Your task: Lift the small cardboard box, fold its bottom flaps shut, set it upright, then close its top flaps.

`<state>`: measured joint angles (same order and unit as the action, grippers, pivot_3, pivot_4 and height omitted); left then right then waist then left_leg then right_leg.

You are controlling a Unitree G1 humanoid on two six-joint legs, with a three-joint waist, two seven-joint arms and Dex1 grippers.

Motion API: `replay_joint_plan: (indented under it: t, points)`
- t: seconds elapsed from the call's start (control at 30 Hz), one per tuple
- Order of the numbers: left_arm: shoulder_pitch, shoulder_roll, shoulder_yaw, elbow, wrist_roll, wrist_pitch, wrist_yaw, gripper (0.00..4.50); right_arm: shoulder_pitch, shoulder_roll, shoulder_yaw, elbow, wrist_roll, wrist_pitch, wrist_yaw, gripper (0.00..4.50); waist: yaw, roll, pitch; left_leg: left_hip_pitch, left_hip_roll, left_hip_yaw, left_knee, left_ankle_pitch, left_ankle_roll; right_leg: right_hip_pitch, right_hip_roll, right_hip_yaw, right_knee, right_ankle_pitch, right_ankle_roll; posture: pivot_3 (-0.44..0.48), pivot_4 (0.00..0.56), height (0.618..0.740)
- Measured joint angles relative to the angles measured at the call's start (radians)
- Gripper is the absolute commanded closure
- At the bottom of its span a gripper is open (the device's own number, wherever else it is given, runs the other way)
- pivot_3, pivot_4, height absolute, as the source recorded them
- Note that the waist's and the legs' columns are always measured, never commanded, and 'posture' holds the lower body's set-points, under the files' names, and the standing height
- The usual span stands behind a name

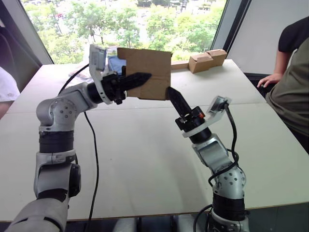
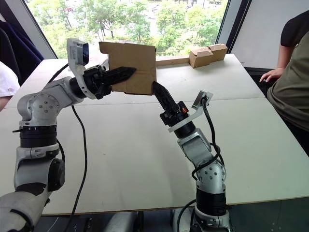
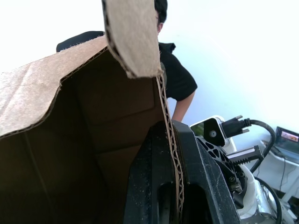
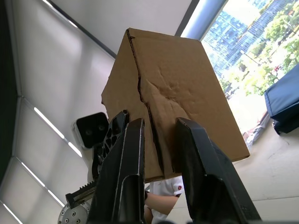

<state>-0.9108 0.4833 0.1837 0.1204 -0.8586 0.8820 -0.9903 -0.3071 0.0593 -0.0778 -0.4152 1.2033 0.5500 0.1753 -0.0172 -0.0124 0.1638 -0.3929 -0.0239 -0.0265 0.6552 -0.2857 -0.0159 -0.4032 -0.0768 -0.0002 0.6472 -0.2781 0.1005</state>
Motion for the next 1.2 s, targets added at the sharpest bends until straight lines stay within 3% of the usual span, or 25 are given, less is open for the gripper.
replay_joint_plan:
  t: [0.63,0.87,1.0,1.1,1.13,1.2]
  points:
    - [-0.001,-0.013,-0.006,0.022,0.008,-0.007,0.011,4.5,-0.039,-0.004,0.11,-0.012,0.017,0.036,0.014,4.45,0.0,0.0,0.0,0.0,0.0,0.0,0.0,0.0,0.0,0.0,0.0,0.0,0.0,0.0,0.0,0.0,0.15,0.74]
    - [0.002,0.01,-0.003,0.016,-0.003,0.013,0.005,4.5,-0.019,-0.215,0.068,-0.139,0.12,0.121,0.018,4.45,0.001,0.0,0.0,0.0,0.0,0.0,0.0,0.0,0.0,0.0,-0.001,0.0,-0.001,0.0,0.0,0.0,0.15,0.74]
    - [0.003,0.043,0.001,0.014,-0.026,0.047,-0.017,4.5,-0.015,-0.336,-0.018,-0.19,0.222,0.133,-0.006,3.3,0.002,0.0,0.0,0.0,0.0,0.0,0.0,0.0,0.0,0.0,-0.001,0.0,-0.001,0.0,0.0,0.0,0.15,0.74]
    - [0.004,0.056,0.004,0.014,-0.04,0.069,-0.031,4.5,-0.015,-0.407,-0.061,-0.185,0.254,0.134,-0.014,2.0,0.002,0.0,0.0,0.0,0.0,0.0,0.0,0.0,0.0,0.0,-0.001,0.0,-0.001,0.0,0.0,0.0,0.15,0.74]
    - [0.005,0.056,0.007,0.014,-0.047,0.073,-0.032,4.5,-0.015,-0.415,-0.066,-0.183,0.255,0.133,-0.014,1.77,0.002,0.0,0.0,0.0,0.0,0.0,0.0,0.0,0.0,0.0,-0.001,0.0,-0.001,0.0,0.0,0.0,0.15,0.74]
    - [0.009,0.056,0.009,0.01,-0.059,0.081,-0.032,4.5,-0.016,-0.428,-0.067,-0.165,0.253,0.131,-0.014,1.77,0.002,0.0,0.0,0.0,0.0,0.0,0.0,0.0,0.0,0.0,-0.001,0.0,-0.001,0.0,0.0,0.0,0.15,0.74]
